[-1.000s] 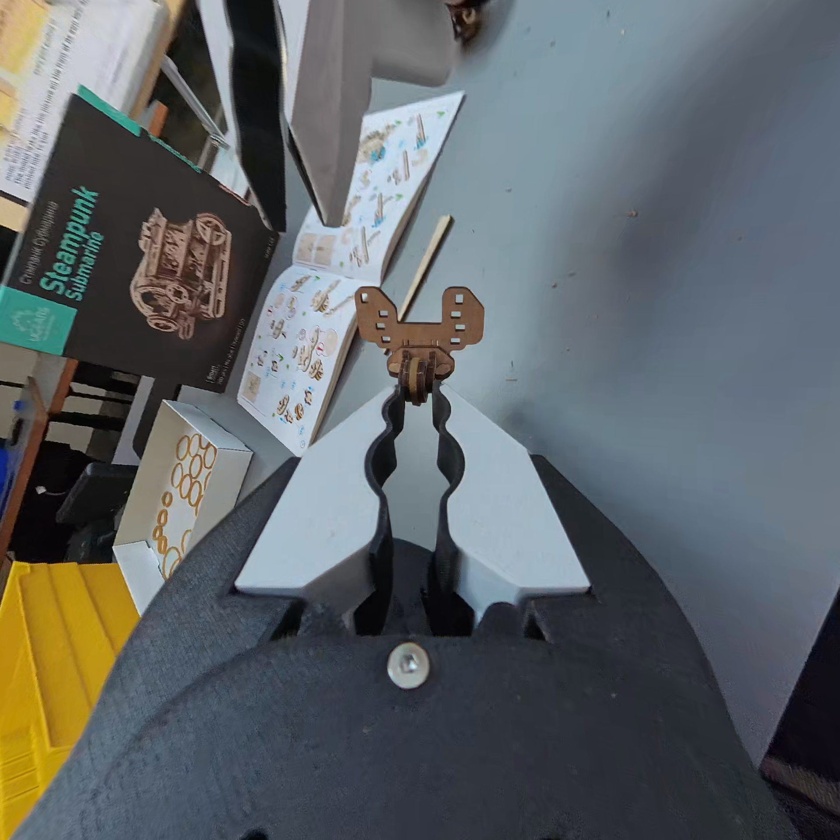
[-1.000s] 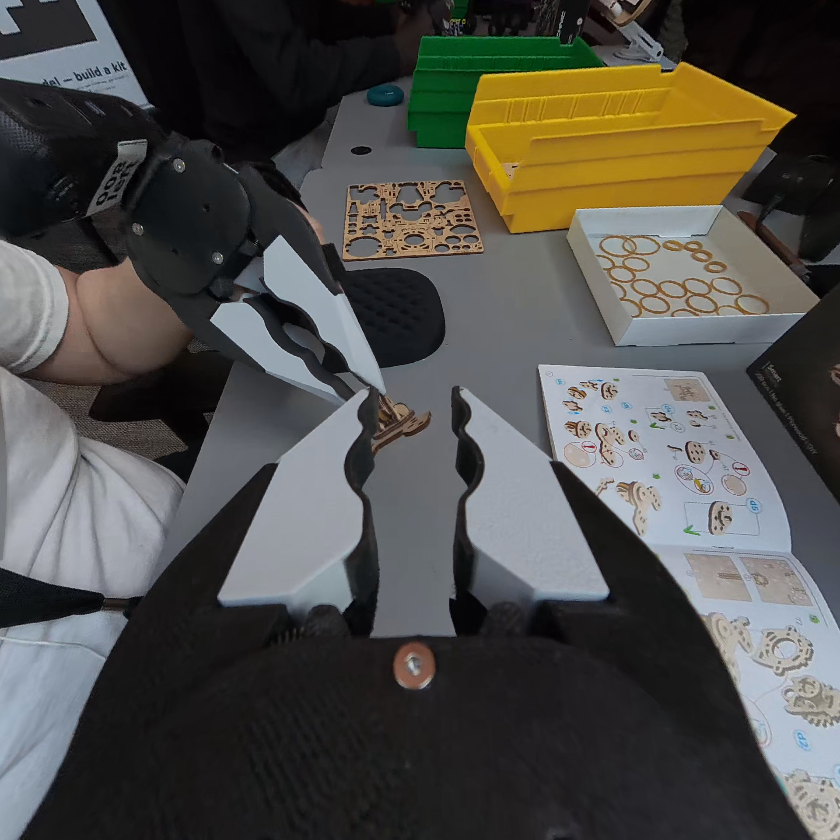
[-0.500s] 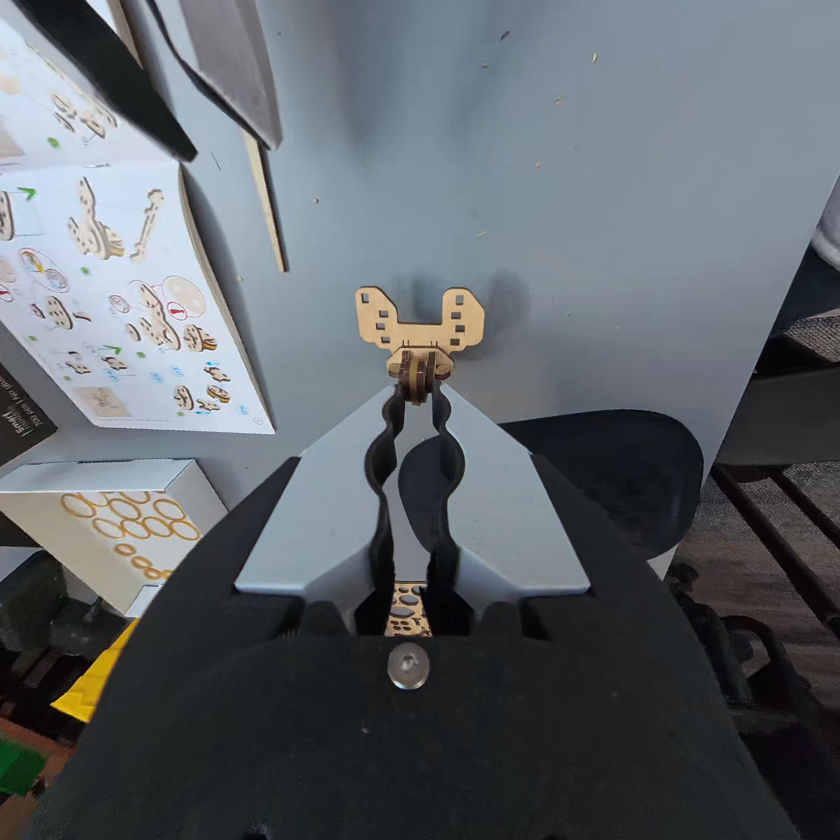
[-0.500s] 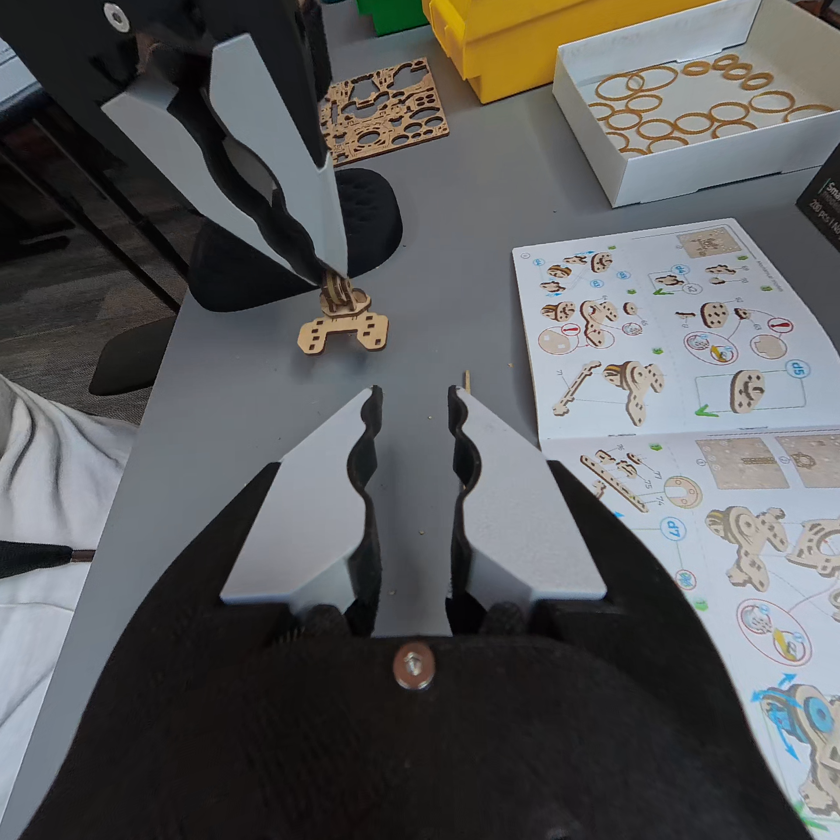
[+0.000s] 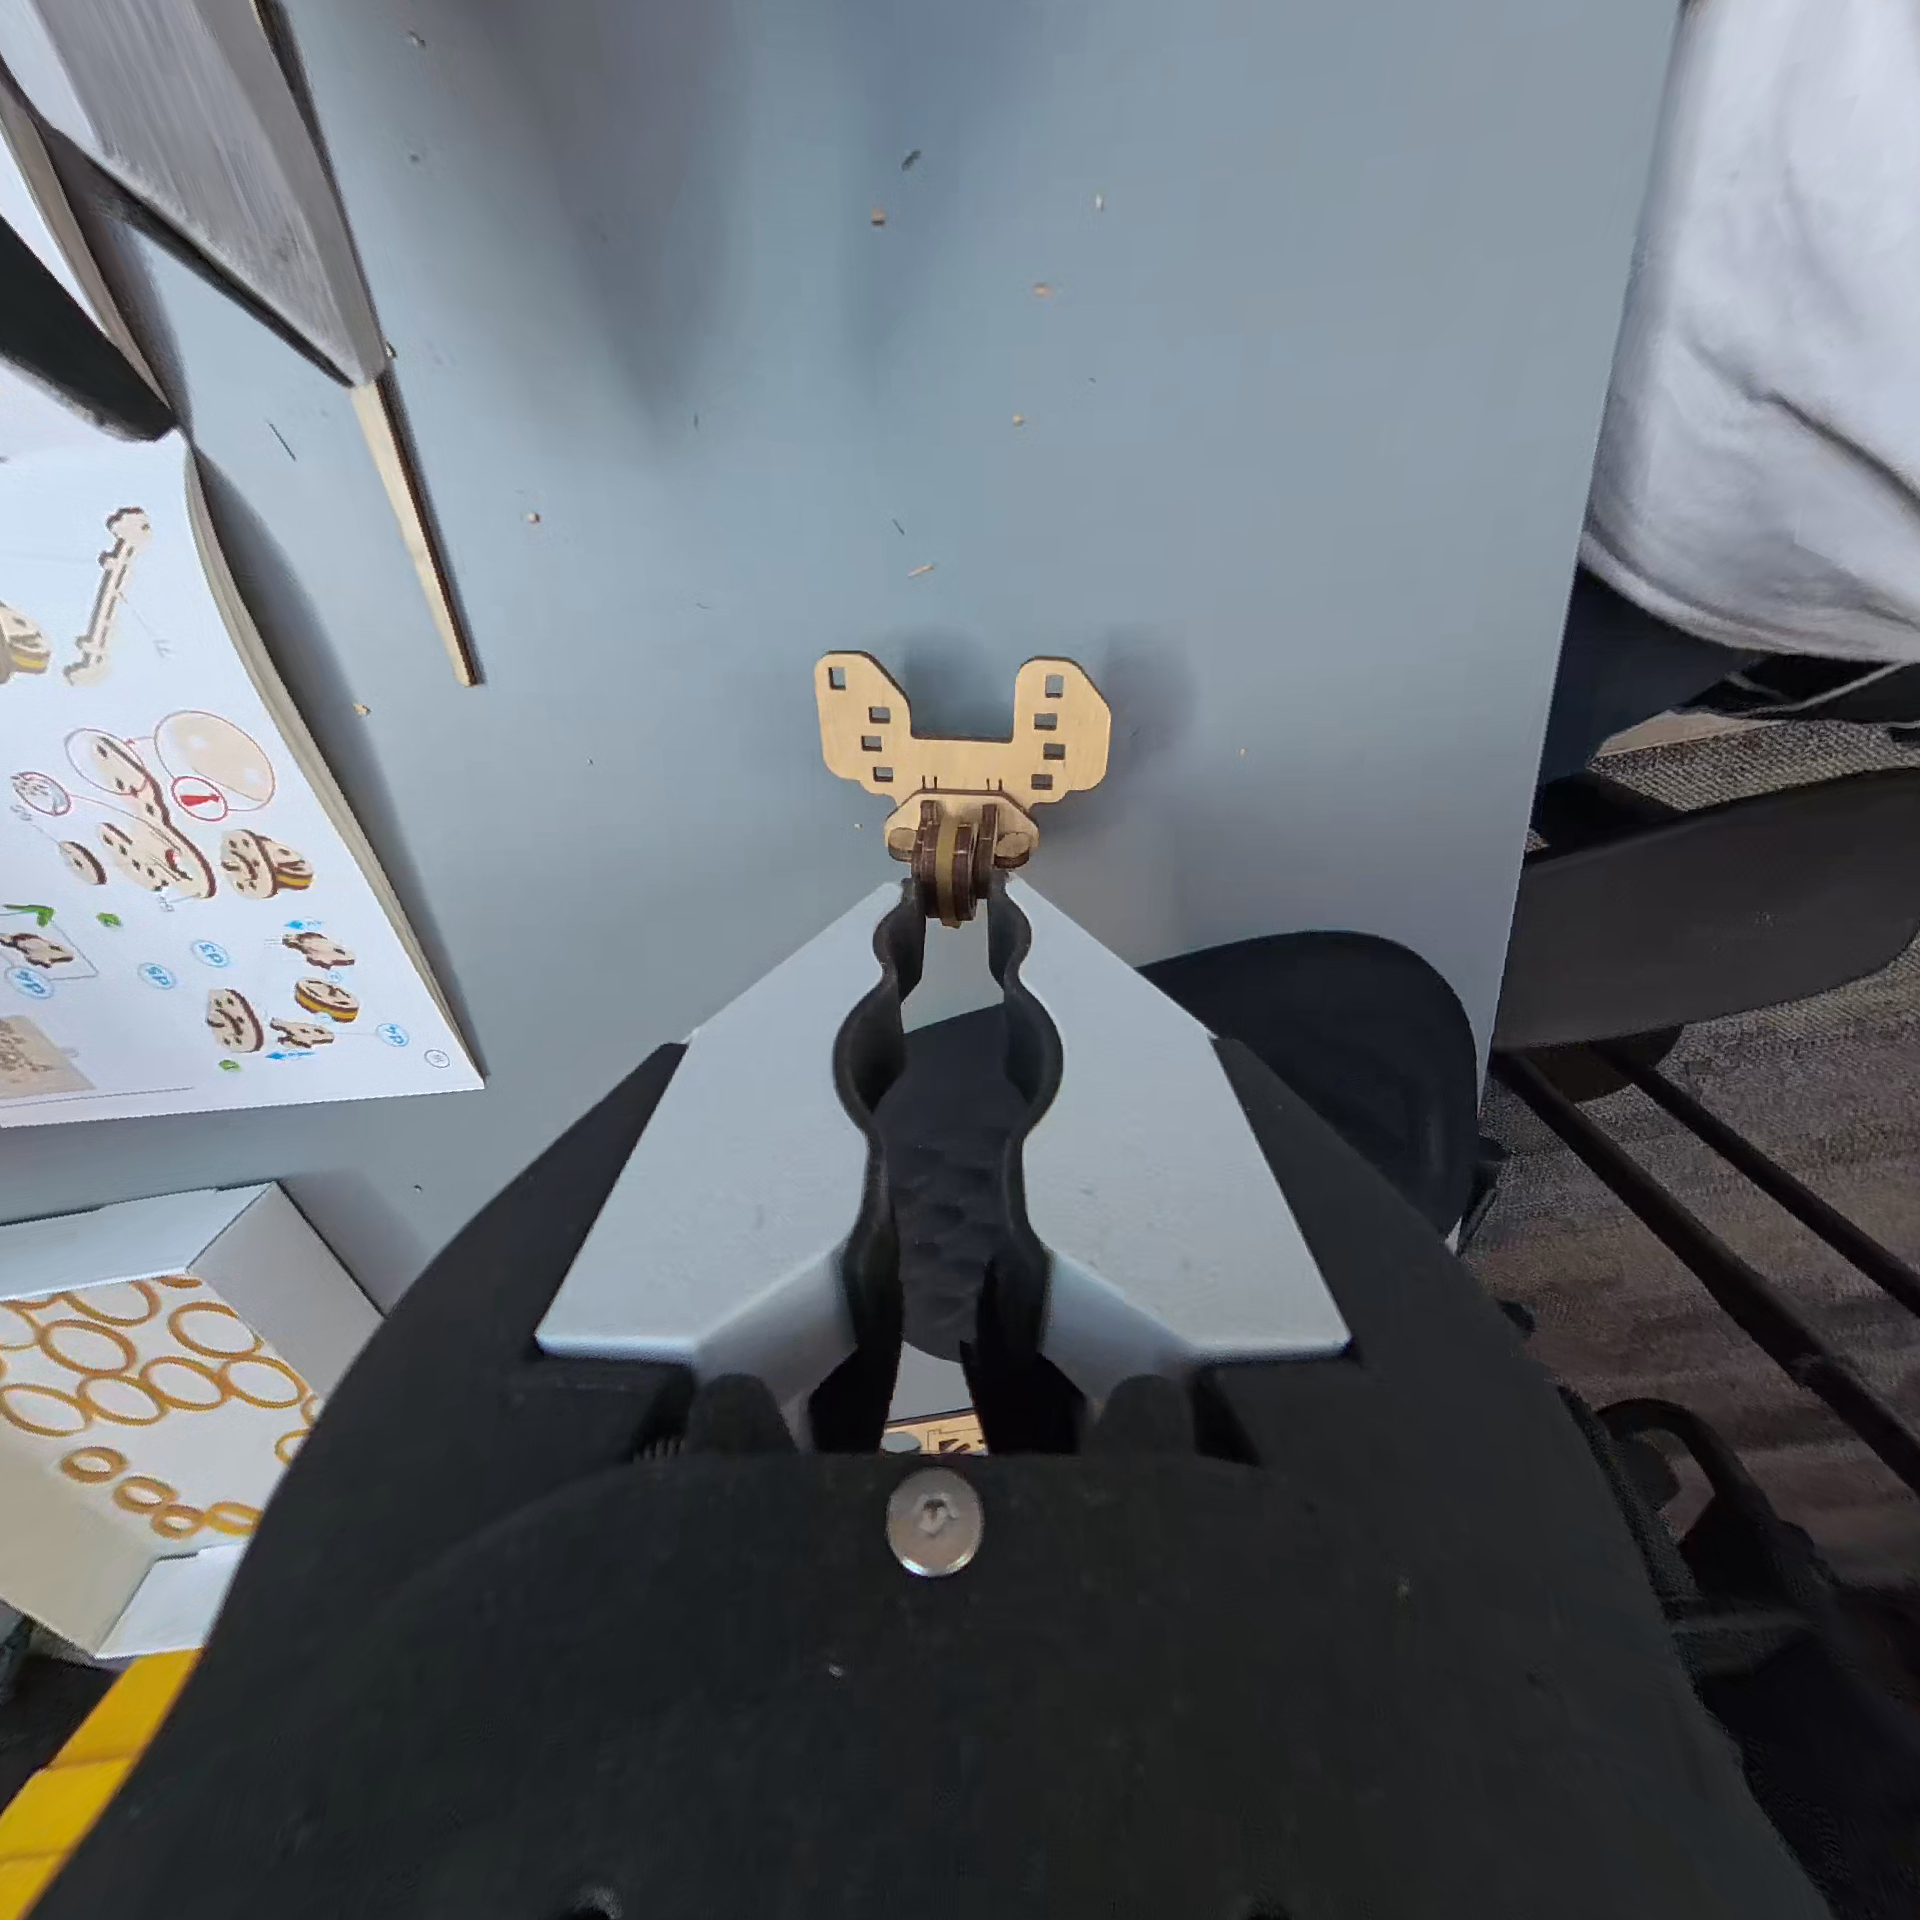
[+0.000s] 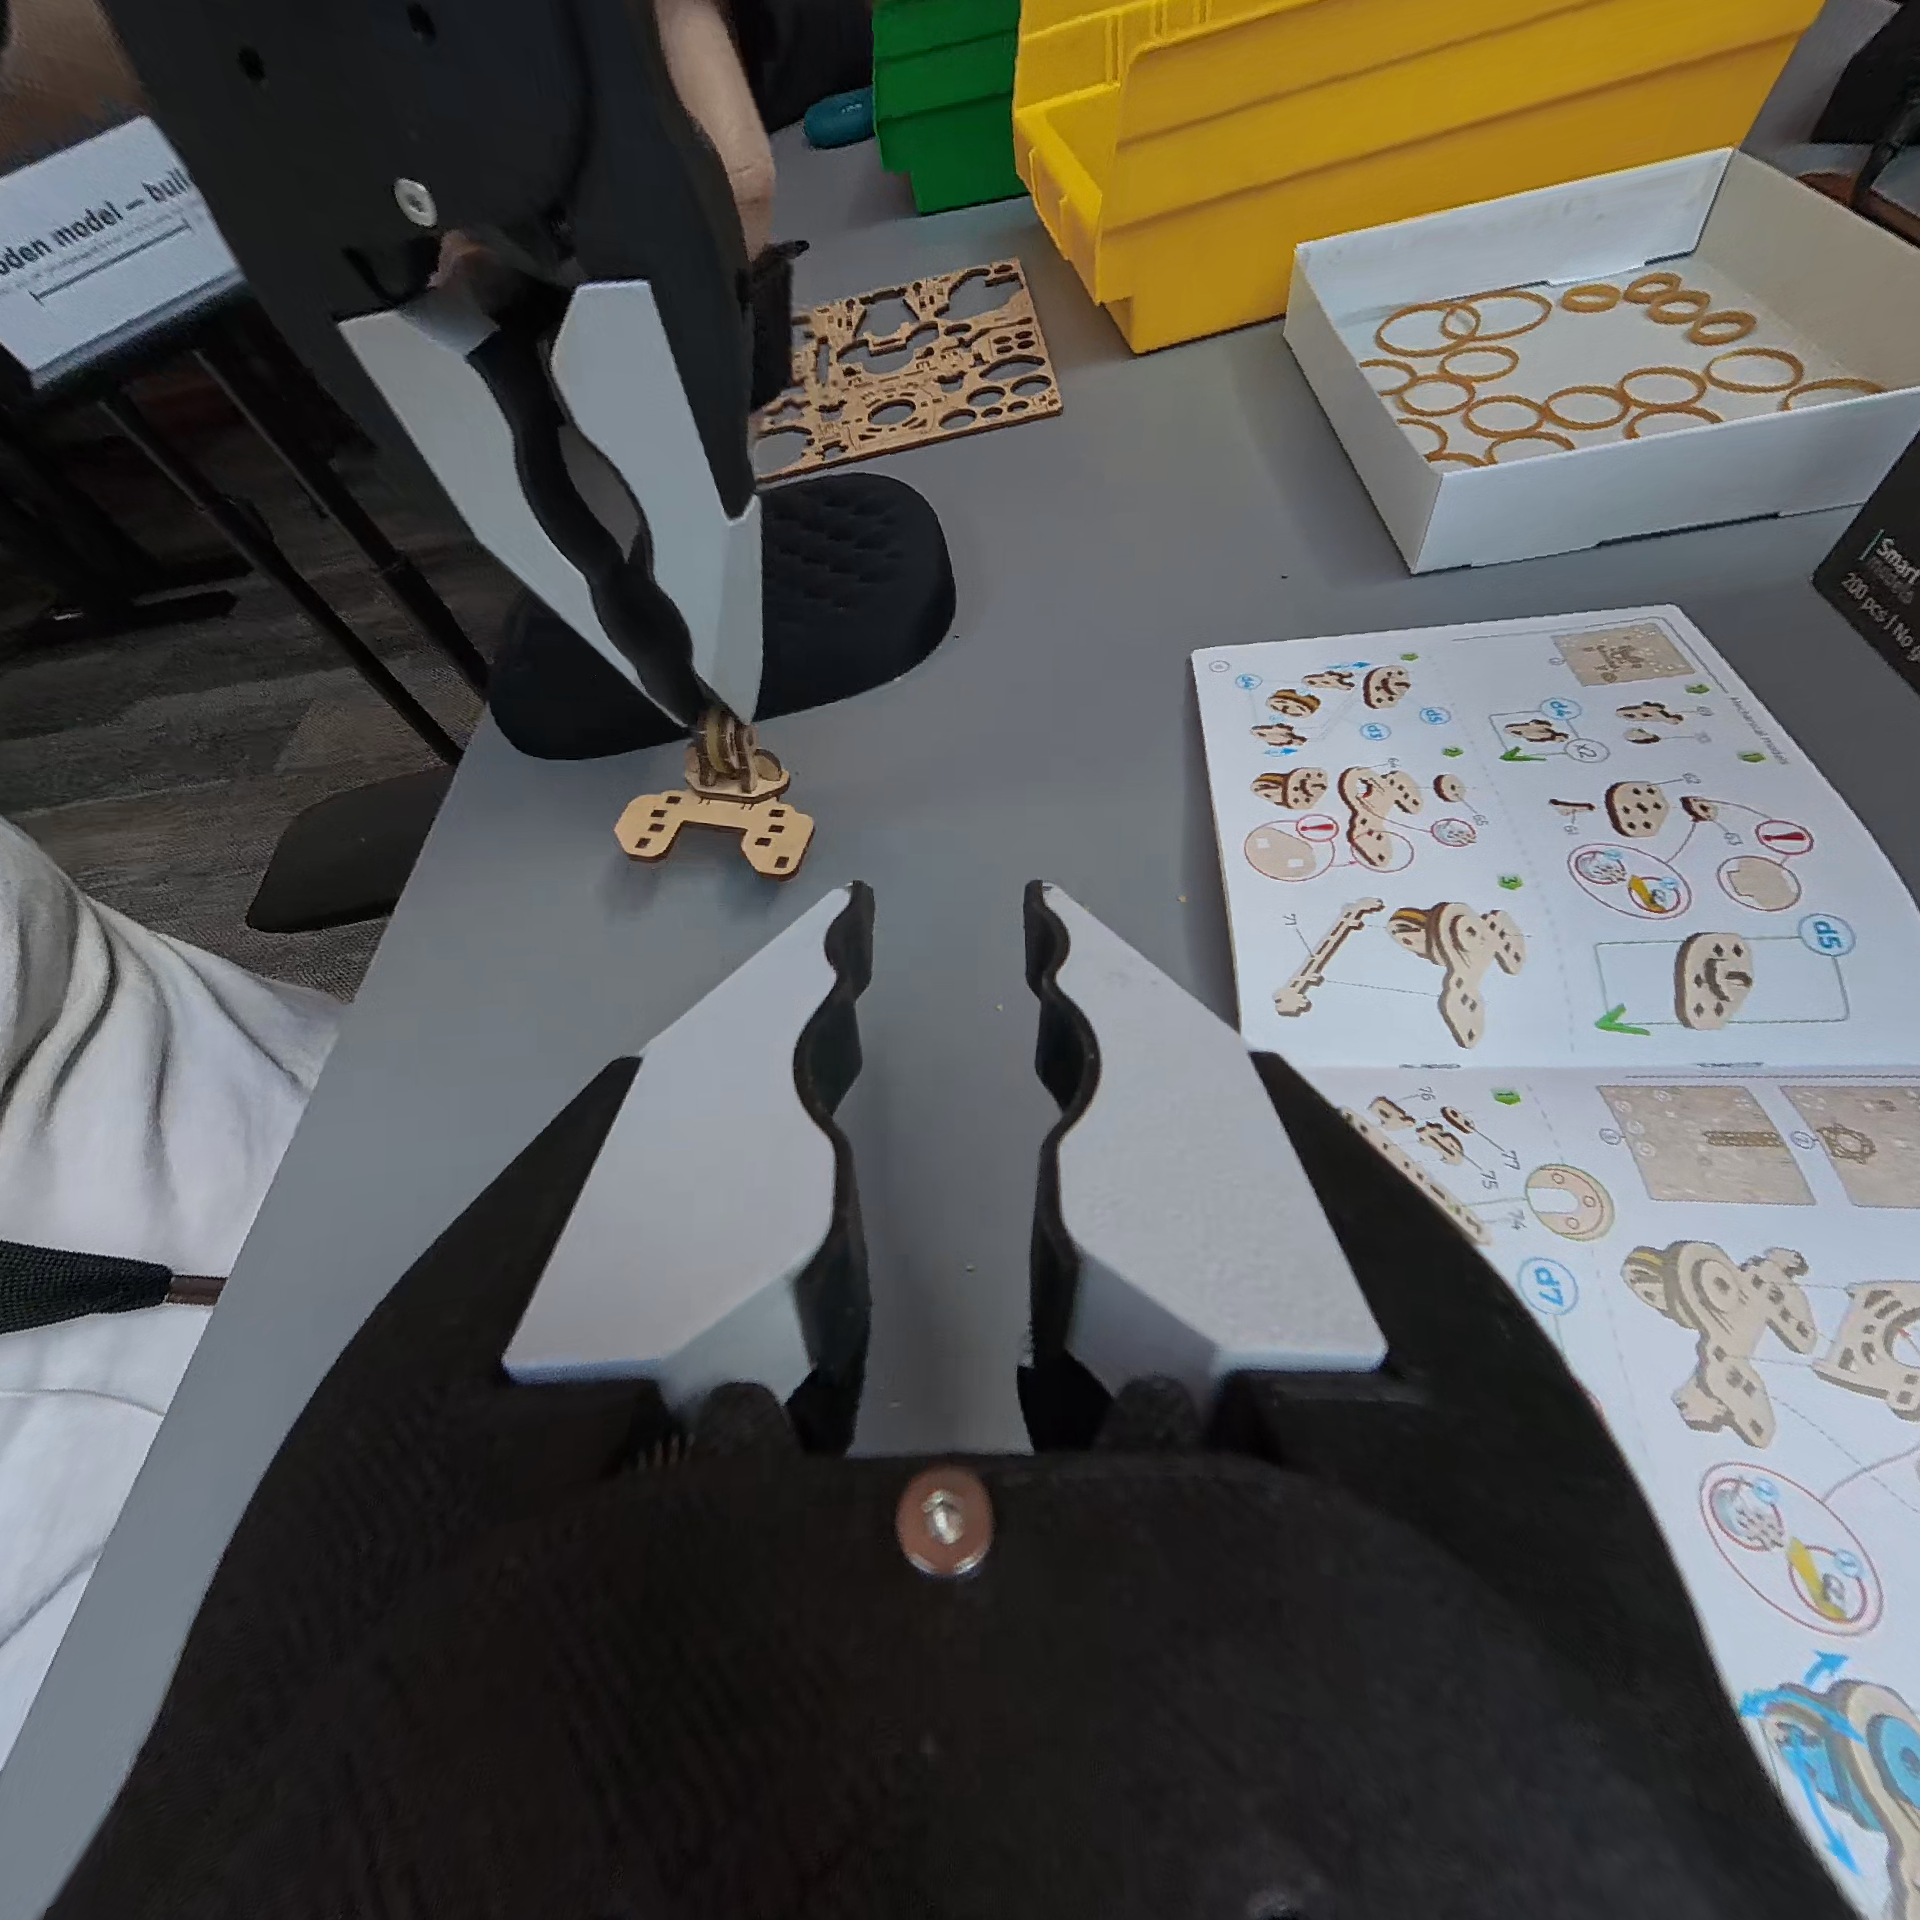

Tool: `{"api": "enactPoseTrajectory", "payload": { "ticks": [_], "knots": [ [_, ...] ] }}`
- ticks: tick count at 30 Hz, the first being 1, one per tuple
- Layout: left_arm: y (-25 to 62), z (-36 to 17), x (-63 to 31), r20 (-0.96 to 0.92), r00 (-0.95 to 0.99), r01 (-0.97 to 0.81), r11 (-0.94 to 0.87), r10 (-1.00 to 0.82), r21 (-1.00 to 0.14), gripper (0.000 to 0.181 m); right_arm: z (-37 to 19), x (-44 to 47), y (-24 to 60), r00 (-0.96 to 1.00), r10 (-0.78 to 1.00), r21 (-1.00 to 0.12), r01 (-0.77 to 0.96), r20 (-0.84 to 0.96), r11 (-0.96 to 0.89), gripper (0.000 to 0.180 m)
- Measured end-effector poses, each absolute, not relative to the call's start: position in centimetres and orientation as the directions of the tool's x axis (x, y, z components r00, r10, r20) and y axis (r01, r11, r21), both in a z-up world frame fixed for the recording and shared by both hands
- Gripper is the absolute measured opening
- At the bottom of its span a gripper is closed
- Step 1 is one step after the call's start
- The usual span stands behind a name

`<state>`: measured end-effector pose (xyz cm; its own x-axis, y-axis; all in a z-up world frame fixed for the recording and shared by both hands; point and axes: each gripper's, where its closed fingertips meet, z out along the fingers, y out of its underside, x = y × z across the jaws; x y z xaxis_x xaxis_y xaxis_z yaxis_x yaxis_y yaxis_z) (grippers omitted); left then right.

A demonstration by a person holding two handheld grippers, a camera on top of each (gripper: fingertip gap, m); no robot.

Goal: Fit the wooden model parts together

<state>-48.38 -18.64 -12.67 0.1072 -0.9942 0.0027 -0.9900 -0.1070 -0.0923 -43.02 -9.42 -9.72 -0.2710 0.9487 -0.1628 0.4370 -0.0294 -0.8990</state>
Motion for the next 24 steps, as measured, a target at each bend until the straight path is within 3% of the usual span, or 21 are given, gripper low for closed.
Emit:
{"api": "enactPoseTrajectory", "payload": {
  "ticks": [3, 5, 10, 17, 24],
  "knots": [
    [-19.2, -10.4, -47.9, 0.092, 0.079, -0.965, -0.099, -0.993, -0.241, 0.011, -6.9, -42.7, -11.9, -0.418, 0.904, -0.957, 0.287, -0.09, 0.037, 0.029],
    [-20.2, -8.3, -46.9, 0.152, 0.015, -0.925, -0.071, -0.988, -0.372, 0.011, -4.8, -41.6, -14.4, -0.526, 0.848, -0.981, 0.126, 0.062, 0.15, 0.03],
    [-21.9, -5.1, -45.2, 0.187, -0.134, -0.854, 0.017, -0.973, -0.52, 0.011, -0.6, -39.7, -19.8, -0.501, 0.706, -0.862, -0.213, 0.501, 0.461, 0.037],
    [-22.7, -2.0, -42.6, 0.208, -0.241, -0.748, 0.045, -0.948, -0.663, 0.011, -0.7, -39.5, -23.2, -0.478, 0.576, -0.735, -0.274, 0.663, 0.62, 0.038],
    [-22.7, -1.0, -41.5, 0.24, -0.255, -0.742, 0.03, -0.937, -0.67, 0.011, -1.1, -40.0, -23.0, -0.357, 0.466, -0.563, -0.244, 0.809, 0.789, 0.025]
  ]
}}
